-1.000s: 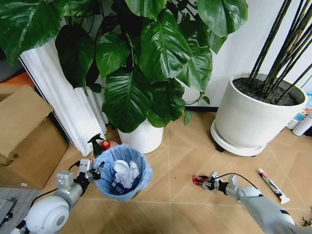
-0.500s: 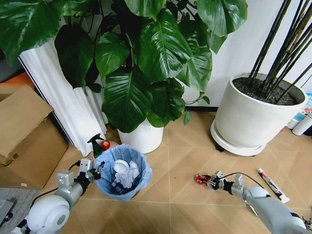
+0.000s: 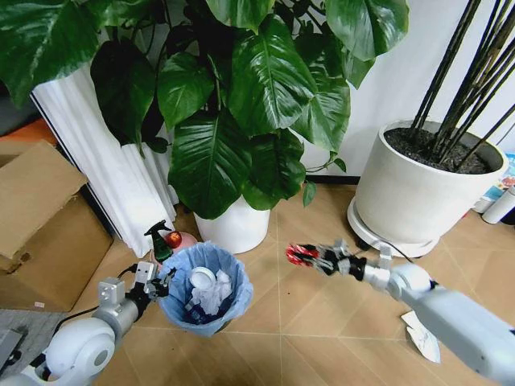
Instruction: Pick up the trash bin and place the garbage on the floor into it.
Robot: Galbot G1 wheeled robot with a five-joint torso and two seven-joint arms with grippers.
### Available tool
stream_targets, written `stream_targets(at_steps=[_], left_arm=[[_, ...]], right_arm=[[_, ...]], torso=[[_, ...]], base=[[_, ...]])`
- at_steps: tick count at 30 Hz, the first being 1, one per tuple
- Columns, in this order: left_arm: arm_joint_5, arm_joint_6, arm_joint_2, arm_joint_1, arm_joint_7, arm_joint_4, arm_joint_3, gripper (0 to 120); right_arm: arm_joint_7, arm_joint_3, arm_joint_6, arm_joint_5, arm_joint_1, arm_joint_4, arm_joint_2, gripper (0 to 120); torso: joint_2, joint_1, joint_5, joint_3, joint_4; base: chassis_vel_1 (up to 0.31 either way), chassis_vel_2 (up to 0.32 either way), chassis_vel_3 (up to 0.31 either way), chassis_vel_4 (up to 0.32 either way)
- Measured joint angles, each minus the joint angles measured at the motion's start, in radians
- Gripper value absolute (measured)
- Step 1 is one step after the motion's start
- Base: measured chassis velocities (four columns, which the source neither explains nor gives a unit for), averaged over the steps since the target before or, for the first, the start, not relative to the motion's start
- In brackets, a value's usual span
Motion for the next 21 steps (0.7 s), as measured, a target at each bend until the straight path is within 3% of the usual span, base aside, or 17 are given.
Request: stream_targets(at_steps=[5,12,21], left_arm=[[-0.004,0.001,-0.008,-0.025,0.0,0.004,0.021,1],[-0.001,0.001,-0.019,-0.01,0.002,0.002,0.019,1],[-0.006,0.005,-0.018,0.002,-0.009,-0.014,0.006,1]], right_arm=[[0.019,-0.119,-0.009,0.034,0.097,0.024,0.03,23],[0.049,-0.324,-0.021,0.069,0.262,-0.04,0.155,23],[0.061,-0.423,-0.026,0.083,0.344,-0.09,0.199,23]], torso=[[0.0,0.0,0.0001,0.0,-0.0003],[0.0,0.0,0.0001,0.0,0.0005],[0.0,0.0,0.0,0.0,-0.0001]], base=[[0.0,0.0,0.0,0.0],[0.0,0.0,0.0,0.0],[0.0,0.0,0.0,0.0]])
